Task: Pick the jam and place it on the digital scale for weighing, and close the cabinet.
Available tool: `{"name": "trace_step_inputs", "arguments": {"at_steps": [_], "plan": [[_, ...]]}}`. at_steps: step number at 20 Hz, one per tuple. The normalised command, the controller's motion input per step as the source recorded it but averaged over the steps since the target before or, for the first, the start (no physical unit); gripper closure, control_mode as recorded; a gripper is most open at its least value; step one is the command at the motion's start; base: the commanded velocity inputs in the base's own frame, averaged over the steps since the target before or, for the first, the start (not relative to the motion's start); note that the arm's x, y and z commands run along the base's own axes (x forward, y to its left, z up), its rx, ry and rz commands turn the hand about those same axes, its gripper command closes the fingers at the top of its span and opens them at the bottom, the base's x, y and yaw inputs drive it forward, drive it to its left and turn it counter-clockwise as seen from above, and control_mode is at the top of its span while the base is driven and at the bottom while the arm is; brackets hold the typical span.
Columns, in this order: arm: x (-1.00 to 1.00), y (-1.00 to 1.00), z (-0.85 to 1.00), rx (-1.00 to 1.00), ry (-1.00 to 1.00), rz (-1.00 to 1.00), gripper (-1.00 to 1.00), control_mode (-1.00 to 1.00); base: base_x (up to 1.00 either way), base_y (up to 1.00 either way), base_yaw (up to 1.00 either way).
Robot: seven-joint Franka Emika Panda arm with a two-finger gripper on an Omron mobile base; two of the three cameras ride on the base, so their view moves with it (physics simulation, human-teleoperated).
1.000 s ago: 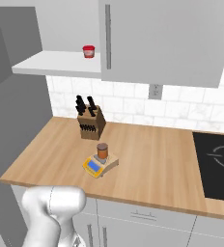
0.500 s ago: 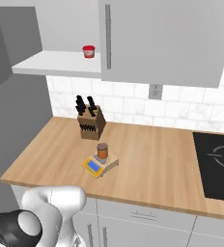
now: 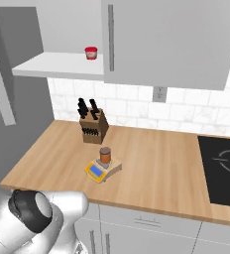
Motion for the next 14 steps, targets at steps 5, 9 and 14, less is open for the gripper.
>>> {"name": "trace_step_inputs", "arguments": {"at_steps": [5, 9, 14], "plan": [[1.00, -1.00, -0.12, 0.14, 0.41, -0.16, -1.00, -1.00, 0.00, 0.00, 0.00], [1.00, -1.00, -0.03, 0.18, 0.33, -0.12, -1.00, -1.00, 0.00, 0.00, 0.00], [0.97, -0.90, -0.10, 0.26, -0.07, -0.03, -1.00, -1.00, 0.00, 0.00, 0.00]]}}
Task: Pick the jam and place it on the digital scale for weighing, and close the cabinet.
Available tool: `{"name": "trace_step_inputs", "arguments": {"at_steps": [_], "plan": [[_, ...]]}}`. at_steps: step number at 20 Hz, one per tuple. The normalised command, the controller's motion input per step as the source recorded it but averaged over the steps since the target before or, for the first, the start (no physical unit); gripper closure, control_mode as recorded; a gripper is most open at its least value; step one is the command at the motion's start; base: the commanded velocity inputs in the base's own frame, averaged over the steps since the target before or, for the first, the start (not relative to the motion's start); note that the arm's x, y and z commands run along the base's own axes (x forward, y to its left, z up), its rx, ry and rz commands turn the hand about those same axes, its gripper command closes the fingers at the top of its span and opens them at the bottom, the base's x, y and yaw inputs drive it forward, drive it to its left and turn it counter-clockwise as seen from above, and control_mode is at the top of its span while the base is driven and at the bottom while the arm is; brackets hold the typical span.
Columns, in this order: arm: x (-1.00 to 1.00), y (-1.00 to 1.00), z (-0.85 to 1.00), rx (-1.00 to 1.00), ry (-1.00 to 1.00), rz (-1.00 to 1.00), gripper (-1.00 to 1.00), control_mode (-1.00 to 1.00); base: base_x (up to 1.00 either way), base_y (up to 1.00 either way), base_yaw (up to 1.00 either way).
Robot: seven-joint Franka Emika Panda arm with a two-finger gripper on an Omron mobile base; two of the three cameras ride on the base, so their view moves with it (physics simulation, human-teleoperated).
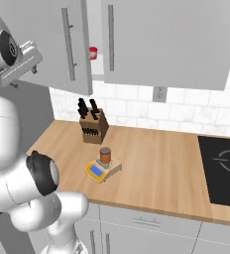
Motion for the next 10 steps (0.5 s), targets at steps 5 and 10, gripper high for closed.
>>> {"name": "trace_step_inputs", "arguments": {"at_steps": [5, 10], "plan": [[0.69, -0.82, -0.20, 0.36, -0.64, 0.00, -1.00, -1.00, 0.00, 0.00, 0.00], [0.90, -0.58, -0.24, 0.39, -0.66, 0.00, -1.00, -1.00, 0.00, 0.00, 0.00]]}}
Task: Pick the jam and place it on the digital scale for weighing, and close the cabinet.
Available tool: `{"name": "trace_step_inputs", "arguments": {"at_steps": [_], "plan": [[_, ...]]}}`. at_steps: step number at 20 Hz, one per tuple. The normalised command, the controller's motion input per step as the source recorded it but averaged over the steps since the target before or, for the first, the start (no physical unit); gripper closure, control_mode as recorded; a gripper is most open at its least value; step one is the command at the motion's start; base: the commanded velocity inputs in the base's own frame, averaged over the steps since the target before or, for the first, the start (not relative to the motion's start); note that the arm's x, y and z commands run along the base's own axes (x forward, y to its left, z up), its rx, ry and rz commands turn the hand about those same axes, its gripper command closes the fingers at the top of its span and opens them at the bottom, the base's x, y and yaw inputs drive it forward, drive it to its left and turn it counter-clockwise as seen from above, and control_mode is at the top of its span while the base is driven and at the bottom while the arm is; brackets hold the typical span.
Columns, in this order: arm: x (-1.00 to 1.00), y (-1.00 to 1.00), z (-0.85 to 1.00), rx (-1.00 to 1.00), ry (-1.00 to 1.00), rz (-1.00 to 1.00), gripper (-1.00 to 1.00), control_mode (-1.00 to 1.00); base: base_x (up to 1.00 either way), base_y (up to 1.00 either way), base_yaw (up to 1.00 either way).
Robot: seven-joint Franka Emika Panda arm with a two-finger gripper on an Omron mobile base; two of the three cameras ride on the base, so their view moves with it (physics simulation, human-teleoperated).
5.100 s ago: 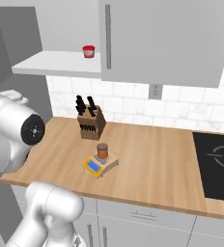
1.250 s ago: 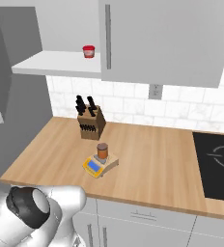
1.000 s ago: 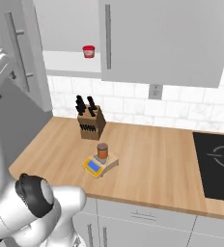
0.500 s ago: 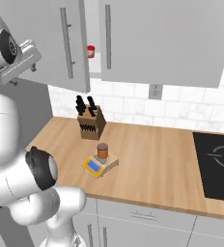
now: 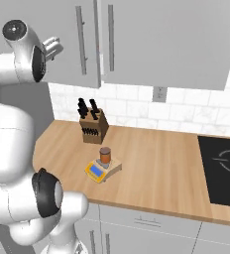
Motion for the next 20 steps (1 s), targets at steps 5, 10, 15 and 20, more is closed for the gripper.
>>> {"name": "trace_step_inputs", "arguments": {"at_steps": [5, 10, 15, 20], "plan": [[1.00, -0.05, -0.14, 0.35, -0.31, 0.00, -1.00, -1.00, 0.00, 0.00, 0.00], [1.00, -0.03, -0.07, 0.33, -0.21, 0.00, -1.00, -1.00, 0.00, 0.00, 0.00], [0.98, -0.32, 0.00, 0.29, -0.12, 0.00, -1.00, -1.00, 0.00, 0.00, 0.00], [0.82, -0.55, 0.01, 0.27, -0.14, 0.00, -1.00, -1.00, 0.00, 0.00, 0.00]]}}
